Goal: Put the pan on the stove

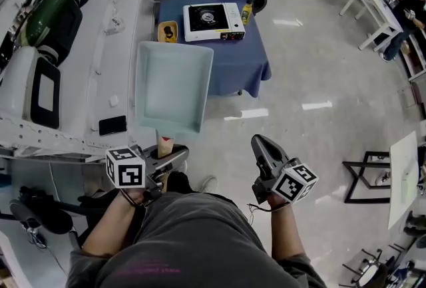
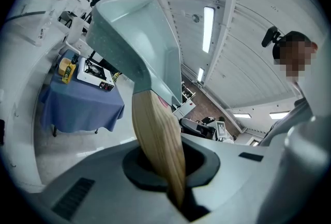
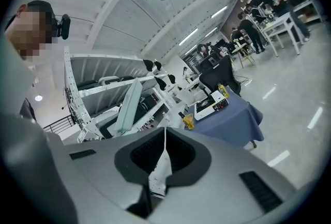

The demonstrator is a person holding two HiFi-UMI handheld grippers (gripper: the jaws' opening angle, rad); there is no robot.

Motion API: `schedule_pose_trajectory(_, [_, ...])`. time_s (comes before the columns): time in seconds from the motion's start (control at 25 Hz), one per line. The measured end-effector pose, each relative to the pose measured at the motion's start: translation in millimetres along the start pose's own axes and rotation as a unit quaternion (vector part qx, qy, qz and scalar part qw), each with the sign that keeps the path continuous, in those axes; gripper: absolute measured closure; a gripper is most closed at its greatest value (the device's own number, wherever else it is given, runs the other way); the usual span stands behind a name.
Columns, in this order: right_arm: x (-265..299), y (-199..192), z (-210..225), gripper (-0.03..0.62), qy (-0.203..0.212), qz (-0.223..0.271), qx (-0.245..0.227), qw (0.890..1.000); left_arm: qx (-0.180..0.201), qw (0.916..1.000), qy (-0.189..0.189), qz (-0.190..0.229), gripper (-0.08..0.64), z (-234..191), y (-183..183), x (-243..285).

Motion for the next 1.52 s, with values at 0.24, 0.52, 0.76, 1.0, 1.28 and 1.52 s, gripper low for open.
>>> schedule_pose_trajectory(0.24, [5.2, 4.7, 18.5, 0.589, -0.001, -0.005, 0.0, 1.0, 0.002, 0.9999, 0.008, 0.009, 0.537, -9.3, 8.7, 17.5])
schedule_pose_trajectory(0.52, [33.8, 17.9, 38.8, 0.589, -0.002, -0.006, -0.005, 1.0, 0.006, 0.9999, 0.002, 0.008, 0.535, -34.1, 25.9, 48.4])
schedule_pose_trajectory(0.76, [71.8, 24.1, 67.9, 0.589, -0.02, -0.017, -0.002, 1.0, -0.007, 0.9999, -0.008, 0.005, 0.535, -71.1, 51.8, 84.3])
schedule_pose_trajectory(1.0, [133.3, 28.0, 91.0, 0.589, -0.029, -0.032, 0.005, 0.999, -0.019, 0.9998, -0.007, -0.005, 0.535, -116.3, 89.0, 112.8])
schedule_pose_trajectory(1.28, [209.5, 41.2, 110.5, 0.589, -0.049, -0.042, 0.01, 0.998, -0.025, 0.9995, -0.008, -0.015, 0.535, -172.4, 148.5, 139.4])
schedule_pose_trajectory(1.52, [270.2, 42.6, 126.4, 0.589, -0.063, -0.053, 0.013, 0.997, -0.026, 0.9995, -0.013, -0.011, 0.535, -219.1, 196.8, 160.3])
Point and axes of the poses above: the fingertips, and each gripper's own axes: x forward along the fingers, z to its right, y out of its top, the point moved 5 cm from there along -x, backward along the fingers, and after that the axes turned 14 degrees about z, right-handed, at the moved point
